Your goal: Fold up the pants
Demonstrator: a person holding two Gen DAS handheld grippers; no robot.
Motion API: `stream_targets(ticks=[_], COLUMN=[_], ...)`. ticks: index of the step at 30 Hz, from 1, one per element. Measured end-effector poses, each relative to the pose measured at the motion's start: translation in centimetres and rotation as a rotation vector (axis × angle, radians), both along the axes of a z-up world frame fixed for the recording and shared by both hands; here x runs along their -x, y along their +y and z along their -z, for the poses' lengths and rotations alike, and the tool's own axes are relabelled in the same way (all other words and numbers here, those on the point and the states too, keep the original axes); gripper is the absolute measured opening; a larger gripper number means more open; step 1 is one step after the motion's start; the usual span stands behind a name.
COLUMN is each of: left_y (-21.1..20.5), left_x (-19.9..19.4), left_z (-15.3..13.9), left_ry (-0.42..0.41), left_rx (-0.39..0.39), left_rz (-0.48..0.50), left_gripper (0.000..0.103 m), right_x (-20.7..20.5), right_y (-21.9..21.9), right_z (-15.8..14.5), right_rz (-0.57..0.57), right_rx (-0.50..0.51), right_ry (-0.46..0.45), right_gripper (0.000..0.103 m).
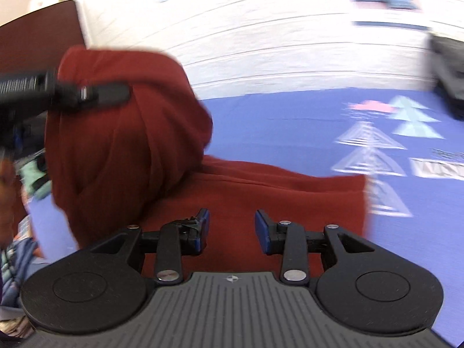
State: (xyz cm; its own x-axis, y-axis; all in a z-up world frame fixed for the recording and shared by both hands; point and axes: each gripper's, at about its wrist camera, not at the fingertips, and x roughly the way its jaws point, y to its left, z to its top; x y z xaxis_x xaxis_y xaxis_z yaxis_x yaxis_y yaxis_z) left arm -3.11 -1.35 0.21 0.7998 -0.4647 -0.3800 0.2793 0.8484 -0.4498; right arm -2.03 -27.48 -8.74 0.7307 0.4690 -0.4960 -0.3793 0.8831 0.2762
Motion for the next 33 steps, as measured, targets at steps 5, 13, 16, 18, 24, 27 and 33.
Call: stream_targets(ticks=[5, 13, 16, 18, 24, 27, 33], left_y=[-6.1, -4.4, -2.2, -0.6, 3.0, 3.5, 3.1], left_x=[-1.0, 0.6, 1.1, 1.0, 0.2, 0.4, 0.6], left_z=[5.1, 2.1, 1.1, 1.7, 4.4, 4.9, 5.8], left_ry=[0.127, 0.063, 0.019, 0.032, 0.139, 0.137, 0.149], left_rx=[-0.147, -0.055, -0.022, -0.022, -0.033, -0.054, -0.093], left_rz=[0.173, 0.195, 0.096, 0.029, -0.113, -0.133, -0.106], left_gripper=[0.073, 0.103, 0.103, 0.103, 0.103, 0.103, 0.103], right_x=[0.5, 1.4, 1.4, 1.1, -1.0, -2.4, -1.2], right_y=[-4.0, -7.3, -7.6, -7.3, -4.3, -2.6, -3.0], right_z=[0.9, 0.9, 0.5, 0.4, 1.3, 2.0, 0.4], right_rz=[0.134, 0.219, 0.230, 0.213, 0.146, 0.133, 0.124], right_rx=[0.002, -0.171, -0.277, -0.297, -0.235, -0.199, -0.308], right_ry=[0.019, -0.008, -0.035, -0.036, 0.006, 0.010, -0.021], right_gripper=[0.061, 0.087, 0.103, 0.103, 0.103, 0.103, 0.016])
